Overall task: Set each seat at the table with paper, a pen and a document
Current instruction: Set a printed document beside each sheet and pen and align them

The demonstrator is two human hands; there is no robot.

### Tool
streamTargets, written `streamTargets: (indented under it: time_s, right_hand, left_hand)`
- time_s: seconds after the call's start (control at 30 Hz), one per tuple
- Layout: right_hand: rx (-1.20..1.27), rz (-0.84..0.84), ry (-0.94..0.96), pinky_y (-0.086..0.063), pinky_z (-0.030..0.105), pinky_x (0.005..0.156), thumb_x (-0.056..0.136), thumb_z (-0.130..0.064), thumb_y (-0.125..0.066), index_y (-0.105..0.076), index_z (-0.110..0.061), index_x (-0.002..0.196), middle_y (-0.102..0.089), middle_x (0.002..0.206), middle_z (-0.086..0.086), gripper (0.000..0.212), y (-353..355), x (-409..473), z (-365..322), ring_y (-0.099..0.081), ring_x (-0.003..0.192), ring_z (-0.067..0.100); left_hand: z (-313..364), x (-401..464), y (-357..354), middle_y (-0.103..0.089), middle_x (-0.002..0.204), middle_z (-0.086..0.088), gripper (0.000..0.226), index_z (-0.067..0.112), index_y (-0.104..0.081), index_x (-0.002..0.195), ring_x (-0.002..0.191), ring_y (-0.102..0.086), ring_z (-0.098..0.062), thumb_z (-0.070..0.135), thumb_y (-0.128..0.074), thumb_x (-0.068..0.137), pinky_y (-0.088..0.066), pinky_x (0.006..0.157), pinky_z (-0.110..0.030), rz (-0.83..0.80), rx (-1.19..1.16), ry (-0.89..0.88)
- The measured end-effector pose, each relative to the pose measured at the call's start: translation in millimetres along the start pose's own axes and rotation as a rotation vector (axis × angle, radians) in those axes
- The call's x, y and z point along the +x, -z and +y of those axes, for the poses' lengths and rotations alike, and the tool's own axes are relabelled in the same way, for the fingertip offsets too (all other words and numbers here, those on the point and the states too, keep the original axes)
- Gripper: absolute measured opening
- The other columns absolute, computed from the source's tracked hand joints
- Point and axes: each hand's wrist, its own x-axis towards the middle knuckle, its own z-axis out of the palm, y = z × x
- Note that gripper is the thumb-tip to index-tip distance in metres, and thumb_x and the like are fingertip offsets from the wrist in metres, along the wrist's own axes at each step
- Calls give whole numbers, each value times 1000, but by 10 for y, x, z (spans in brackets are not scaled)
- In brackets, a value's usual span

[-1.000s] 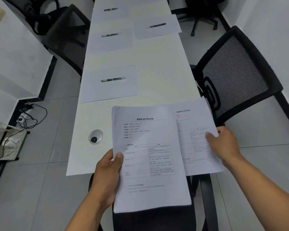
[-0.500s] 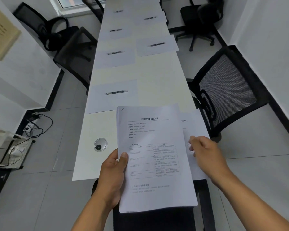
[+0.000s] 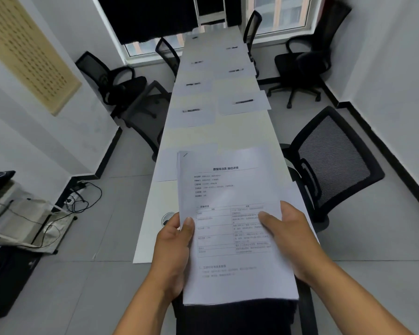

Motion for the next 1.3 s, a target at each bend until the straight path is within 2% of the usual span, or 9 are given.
streamTargets:
  time_s: [0.27,0.43,0.53,0.7,1.0,1.1,1.17,1.3]
  right_hand:
    - [5,-38,93,-62,55,95,107,-21,-62,-71,-22,114,-82,110,-3,11,-283,-402,-303,-80,101,22]
    - [-2,-33,161,-63,57,94,108,-20,-61,-71,-23,115,-83,108,-3,13,-659,-736,-584,-81,98,23]
    - [-19,-24,199,-63,57,94,108,-18,-61,-72,-21,115,-83,107,-3,13,-962,-963,-710,-81,97,23]
    - [-1,-25,237,-63,56,93,109,-17,-60,-72,-18,117,-83,106,-1,14,-1692,-1409,-815,-81,96,23]
    - [13,-47,318,-64,54,92,108,-16,-62,-73,-20,116,-84,104,-2,14,-3284,-2039,-922,-81,94,24]
    - [22,-73,345,-64,50,88,107,-15,-63,-74,-17,113,-84,103,-1,13,-3645,-2147,-1000,-81,93,24]
    - [31,-94,356,-64,46,85,106,-13,-63,-74,-15,112,-84,102,0,13,-3891,-2180,-1051,-81,93,25]
    - [21,-127,364,-63,45,87,106,-14,-63,-74,-14,113,-84,104,0,13,-4207,-2121,-1108,-81,96,25]
  left_hand:
    - [266,-401,365,-82,121,-11,27,20,-72,130,110,-80,-37,22,-49,117,-62,97,-58,17,-43,-109]
    - [492,-595,779,-83,120,-11,27,18,-69,134,107,-81,-36,20,-49,117,-65,88,-49,0,-92,-191]
    - [602,-699,1104,-82,120,-13,26,16,-69,133,106,-81,-37,20,-50,116,-66,85,-49,-15,-117,-225]
    - [766,-898,1902,-83,118,-13,25,16,-70,132,106,-81,-39,20,-52,115,-65,91,-55,-28,-130,-271]
    - [1156,-1235,3611,-83,113,-16,22,15,-71,126,103,-81,-41,21,-54,114,-65,92,-57,-3,-115,-368]
    - [1282,-1331,3978,-83,115,-15,23,15,-70,128,104,-81,-39,20,-54,114,-66,90,-54,12,-122,-399]
    - [1349,-1354,4229,-83,114,-15,22,16,-71,128,104,-81,-39,21,-54,113,-65,93,-58,29,-133,-406]
    - [1406,-1275,4528,-83,116,-13,24,16,-70,130,106,-81,-37,21,-53,114,-64,94,-56,60,-133,-416]
